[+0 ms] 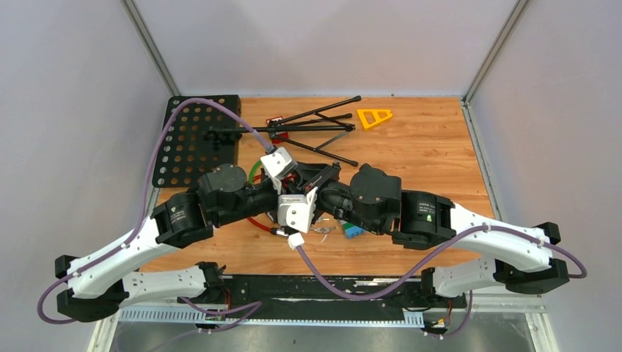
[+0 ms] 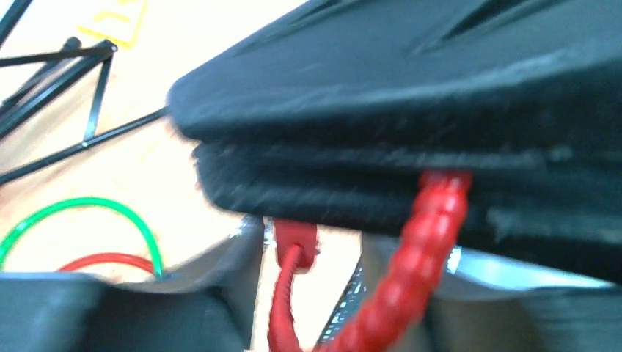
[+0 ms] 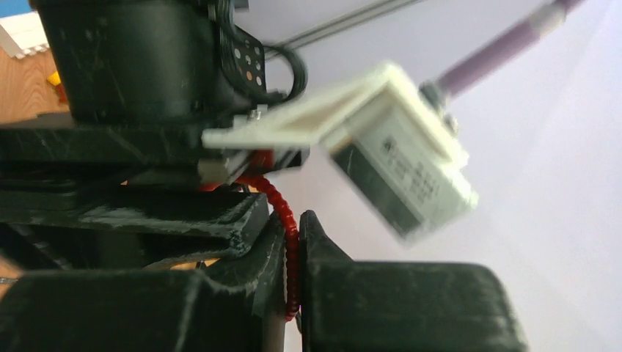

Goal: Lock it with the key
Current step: Lock the lock.

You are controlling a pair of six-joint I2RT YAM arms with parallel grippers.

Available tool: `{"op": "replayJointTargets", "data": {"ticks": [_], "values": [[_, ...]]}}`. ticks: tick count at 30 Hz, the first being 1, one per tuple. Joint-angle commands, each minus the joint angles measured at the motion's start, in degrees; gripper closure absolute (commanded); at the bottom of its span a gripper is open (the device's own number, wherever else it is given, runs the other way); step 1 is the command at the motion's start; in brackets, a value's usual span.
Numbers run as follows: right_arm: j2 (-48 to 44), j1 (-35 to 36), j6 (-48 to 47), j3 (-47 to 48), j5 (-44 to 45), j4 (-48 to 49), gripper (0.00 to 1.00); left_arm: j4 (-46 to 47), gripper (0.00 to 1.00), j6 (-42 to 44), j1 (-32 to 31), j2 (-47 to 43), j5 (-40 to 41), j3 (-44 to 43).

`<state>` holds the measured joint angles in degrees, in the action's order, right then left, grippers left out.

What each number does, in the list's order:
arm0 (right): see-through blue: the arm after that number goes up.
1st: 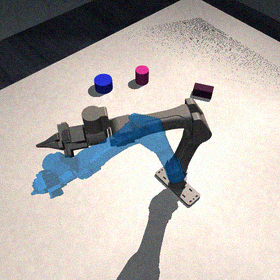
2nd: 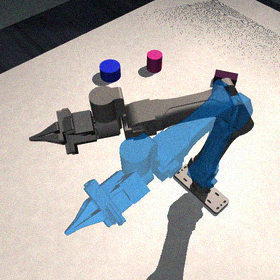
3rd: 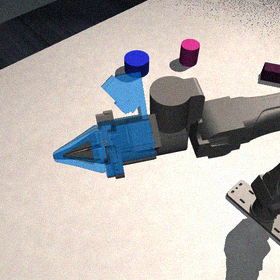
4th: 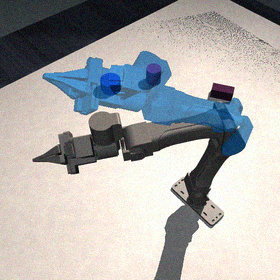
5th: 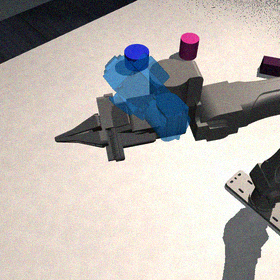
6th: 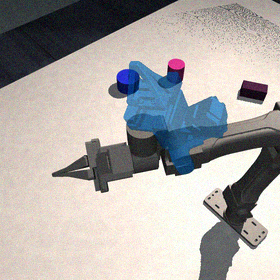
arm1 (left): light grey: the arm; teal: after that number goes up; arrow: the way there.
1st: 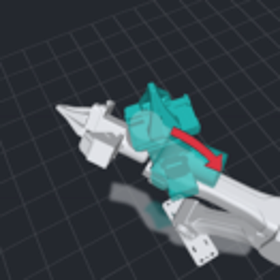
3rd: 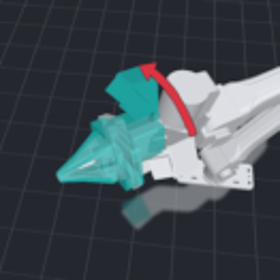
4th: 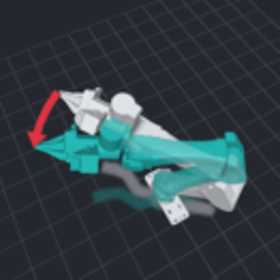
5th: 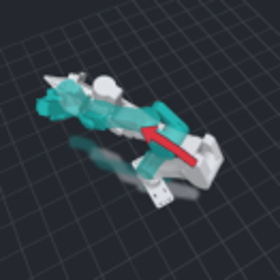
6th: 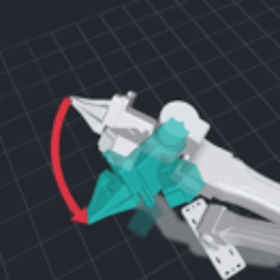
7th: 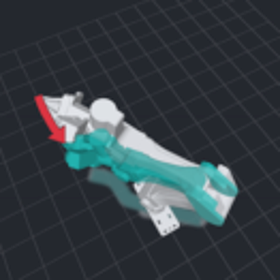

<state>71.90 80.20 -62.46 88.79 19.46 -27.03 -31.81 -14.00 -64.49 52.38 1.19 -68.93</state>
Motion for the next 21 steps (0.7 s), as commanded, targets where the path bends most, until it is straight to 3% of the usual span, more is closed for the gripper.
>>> {"op": "replayJointTargets", "data": {"ticks": [1,2,3,9,21], "values": [[-2.58,0.57,4.14,-1.33,2.07,6.23,1.00,6.24,0.18,2.10,-0.11,-2.96,1.57,0.07],[-3.22,0.58,4.86,-2.21,2.66,7.64,1.00,7.94,0.03,2.06,-0.11,-4.05,1.88,1.22],[-3.86,0.61,5.15,-3.20,3.32,9.82,1.00,9.95,0.01,1.82,-0.15,-5.21,2.35,2.17],[-7.08,0.53,9.97,-6.85,9.86,19.54,1.00,21.85,0.00,0.29,-0.11,-12.24,4.41,7.87],[-19.75,-0.83,43.24,-19.53,9.05,49.13,1.00,46.50,0.00,0.37,-0.11,-25.14,10.91,23.21]]}}
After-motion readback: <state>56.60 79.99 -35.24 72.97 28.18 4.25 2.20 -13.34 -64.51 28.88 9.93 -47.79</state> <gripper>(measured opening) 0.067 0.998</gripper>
